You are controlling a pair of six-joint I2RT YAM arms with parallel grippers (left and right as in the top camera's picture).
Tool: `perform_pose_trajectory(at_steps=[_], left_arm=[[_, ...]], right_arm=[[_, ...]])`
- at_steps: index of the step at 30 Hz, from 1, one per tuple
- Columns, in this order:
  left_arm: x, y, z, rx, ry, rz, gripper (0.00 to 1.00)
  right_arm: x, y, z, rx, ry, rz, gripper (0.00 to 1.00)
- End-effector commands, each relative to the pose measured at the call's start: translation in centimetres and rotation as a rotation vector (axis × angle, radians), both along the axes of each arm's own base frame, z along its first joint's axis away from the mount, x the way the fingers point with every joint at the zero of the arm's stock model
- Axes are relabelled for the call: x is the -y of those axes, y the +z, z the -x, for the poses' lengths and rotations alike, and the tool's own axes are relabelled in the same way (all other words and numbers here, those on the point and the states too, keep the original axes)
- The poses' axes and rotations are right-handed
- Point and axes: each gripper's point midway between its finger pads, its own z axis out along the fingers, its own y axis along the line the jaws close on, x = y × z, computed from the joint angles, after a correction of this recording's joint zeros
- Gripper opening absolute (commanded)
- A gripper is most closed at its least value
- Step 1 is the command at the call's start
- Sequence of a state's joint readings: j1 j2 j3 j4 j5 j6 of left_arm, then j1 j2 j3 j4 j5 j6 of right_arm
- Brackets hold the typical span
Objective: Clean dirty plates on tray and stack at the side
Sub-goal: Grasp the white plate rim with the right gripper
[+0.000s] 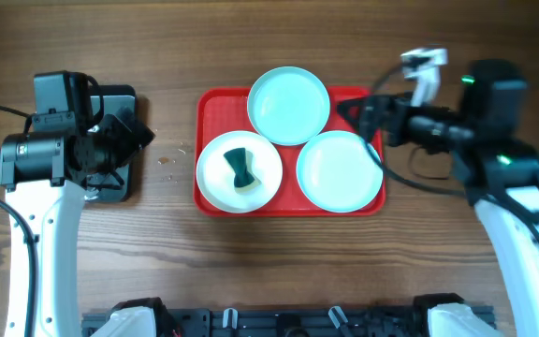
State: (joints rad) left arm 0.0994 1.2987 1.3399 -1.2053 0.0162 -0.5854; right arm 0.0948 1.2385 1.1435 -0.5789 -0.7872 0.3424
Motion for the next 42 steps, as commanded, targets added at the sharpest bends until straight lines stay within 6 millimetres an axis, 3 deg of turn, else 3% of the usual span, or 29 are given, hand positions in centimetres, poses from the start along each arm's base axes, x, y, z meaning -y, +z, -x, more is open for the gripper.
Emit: perform_pose_trajectory(at_steps=[1, 3, 5, 8, 10, 11, 12, 13, 17, 26, 32, 35, 37, 40, 42], left_arm=[[-0.1, 0.0, -0.1, 0.001, 0.009, 0.003, 1.0], [-0.1, 0.0, -0.3, 0.008, 0.009, 0.003, 1.0], [-0.1, 0.2, -0.6, 0.021, 0.009, 0.001, 1.0], [-0.1, 0.2, -0.5, 0.02, 0.009, 0.002, 1.0], [-0.1, 0.1, -0.5, 0.017, 0.009, 0.002, 1.0], [-0.1, 0.1, -0.5, 0.017, 0.009, 0.002, 1.0], [-0.1, 0.1, -0.5, 0.017, 0.009, 0.002, 1.0], [-0.1, 0.1, -0.5, 0.017, 0.009, 0.002, 1.0], [-0.1, 0.1, -0.5, 0.017, 0.009, 0.002, 1.0], [-0.1, 0.0, -0.5, 0.012, 0.009, 0.002, 1.0], [0.4, -0.1, -0.6, 0.012, -0.005, 0.031, 1.0], [1.1, -0.2, -0.7, 0.01, -0.032, 0.064, 1.0], [1.3, -0.7, -0.8, -0.008, -0.038, 0.069, 1.0], [4.9, -2.6, -1.1, -0.045, -0.245, 0.166, 0.94], [6.5, -4.2, -1.2, -0.075, -0.288, 0.209, 0.82]], right_arm=[[-1.2, -2.6, -0.8, -0.091, -0.105, 0.326, 1.0], [-3.4, -4.5, -0.3, -0.157, -0.028, 0.433, 0.99], [-4.5, -6.6, -1.6, -0.185, -0.05, 0.512, 1.0], [-6.3, -9.1, -2.4, -0.278, -0.076, 0.479, 0.99], [-9.1, -10.2, -2.5, -0.248, 0.064, 0.425, 0.9], [-10.1, -10.7, -2.5, -0.229, 0.126, 0.413, 0.78], [-11.0, -11.7, -2.5, -0.227, 0.166, 0.415, 0.38], [-11.2, -13.2, -2.7, -0.248, 0.159, 0.445, 0.15], [-10.8, -18.9, -3.1, -0.354, 0.09, 0.576, 0.23], [-10.5, -26.7, -2.6, -0.461, 0.154, 0.676, 0.24], [-10.5, -27.4, -2.3, -0.47, 0.176, 0.683, 0.23], [-10.8, -27.5, -1.9, -0.487, 0.192, 0.666, 0.17], [-10.8, -27.5, -1.8, -0.491, 0.195, 0.665, 0.08], [-10.8, -27.5, -1.8, -0.491, 0.194, 0.664, 0.04], [-10.8, -27.5, -1.8, -0.492, 0.195, 0.664, 0.04]])
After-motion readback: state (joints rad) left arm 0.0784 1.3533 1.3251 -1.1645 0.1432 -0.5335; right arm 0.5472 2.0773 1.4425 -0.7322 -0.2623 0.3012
